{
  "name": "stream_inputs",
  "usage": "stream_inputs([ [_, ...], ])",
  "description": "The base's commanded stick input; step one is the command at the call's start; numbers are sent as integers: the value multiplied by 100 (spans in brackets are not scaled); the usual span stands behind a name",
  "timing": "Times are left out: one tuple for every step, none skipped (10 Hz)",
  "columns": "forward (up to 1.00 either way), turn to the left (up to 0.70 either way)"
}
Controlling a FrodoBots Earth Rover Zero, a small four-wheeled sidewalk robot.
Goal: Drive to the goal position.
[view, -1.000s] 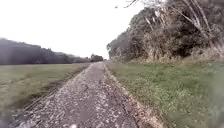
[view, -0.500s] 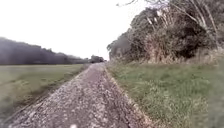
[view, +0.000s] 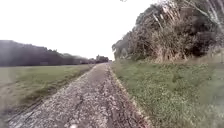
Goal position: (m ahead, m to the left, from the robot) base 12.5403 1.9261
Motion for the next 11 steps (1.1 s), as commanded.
stream_inputs([
  [70,0],
  [70,0],
  [70,0],
  [70,0],
  [70,0],
  [70,0],
  [70,0],
  [70,2],
  [70,17],
  [70,32],
  [70,24],
])
